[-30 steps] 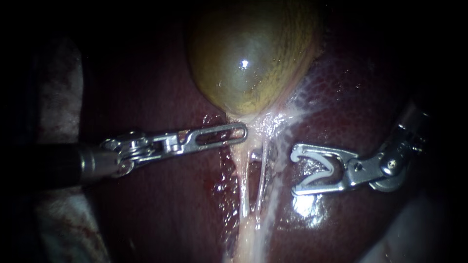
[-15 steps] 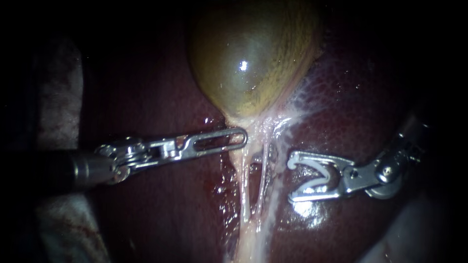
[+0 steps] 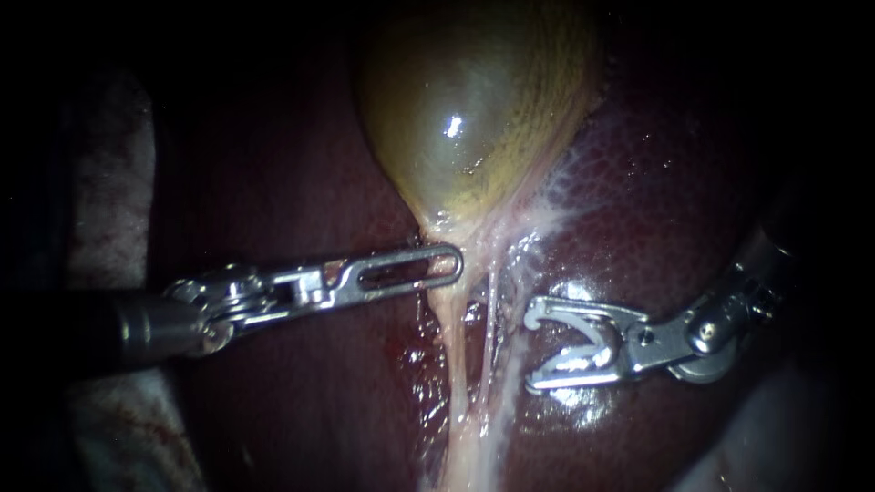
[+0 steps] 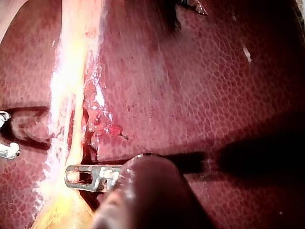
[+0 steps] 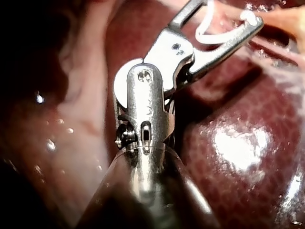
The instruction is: Clipping first clip left tube
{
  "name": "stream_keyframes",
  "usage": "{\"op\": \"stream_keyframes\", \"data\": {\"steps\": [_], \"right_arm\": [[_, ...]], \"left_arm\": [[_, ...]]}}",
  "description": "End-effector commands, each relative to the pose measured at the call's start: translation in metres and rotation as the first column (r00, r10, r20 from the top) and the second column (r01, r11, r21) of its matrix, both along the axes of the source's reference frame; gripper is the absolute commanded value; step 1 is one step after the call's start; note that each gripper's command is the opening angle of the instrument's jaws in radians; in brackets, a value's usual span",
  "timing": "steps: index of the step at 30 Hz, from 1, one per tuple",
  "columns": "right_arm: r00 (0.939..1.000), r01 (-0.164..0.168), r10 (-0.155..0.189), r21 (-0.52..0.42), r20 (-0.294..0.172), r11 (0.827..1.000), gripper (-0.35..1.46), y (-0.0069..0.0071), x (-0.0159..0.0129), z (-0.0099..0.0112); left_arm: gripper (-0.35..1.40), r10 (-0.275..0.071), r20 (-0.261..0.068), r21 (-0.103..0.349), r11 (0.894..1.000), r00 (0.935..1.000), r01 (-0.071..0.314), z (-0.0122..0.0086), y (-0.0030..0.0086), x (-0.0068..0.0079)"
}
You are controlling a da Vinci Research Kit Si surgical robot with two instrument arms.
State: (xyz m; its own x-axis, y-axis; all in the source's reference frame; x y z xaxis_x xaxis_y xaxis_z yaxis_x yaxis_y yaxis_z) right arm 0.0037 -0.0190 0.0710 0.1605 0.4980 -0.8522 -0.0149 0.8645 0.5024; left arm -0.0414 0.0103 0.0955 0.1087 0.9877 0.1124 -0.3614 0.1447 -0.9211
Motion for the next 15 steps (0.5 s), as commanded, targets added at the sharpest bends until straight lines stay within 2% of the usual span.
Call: {"op": "stream_keyframes", "data": {"steps": [1, 15], "right_arm": [[1.0, -0.001, 0.001, -0.002, -0.001, 1.0, 0.6, -0.0001, 0.0001, 0.0002], [0.9998, -0.009, 0.009, 0.011, 0.015, 1.0, 0.6, -0.0018, 0.0021, 0.0038]], "left_arm": [[-0.35, 0.001, -0.001, 0.0, 1.0, 1.0, -0.001, -0.0002, 0.0, 0.0], [-0.35, 0.003, 0.002, 0.01, 1.0, 1.0, -0.003, -0.0022, -0.0004, -0.0005]]}}
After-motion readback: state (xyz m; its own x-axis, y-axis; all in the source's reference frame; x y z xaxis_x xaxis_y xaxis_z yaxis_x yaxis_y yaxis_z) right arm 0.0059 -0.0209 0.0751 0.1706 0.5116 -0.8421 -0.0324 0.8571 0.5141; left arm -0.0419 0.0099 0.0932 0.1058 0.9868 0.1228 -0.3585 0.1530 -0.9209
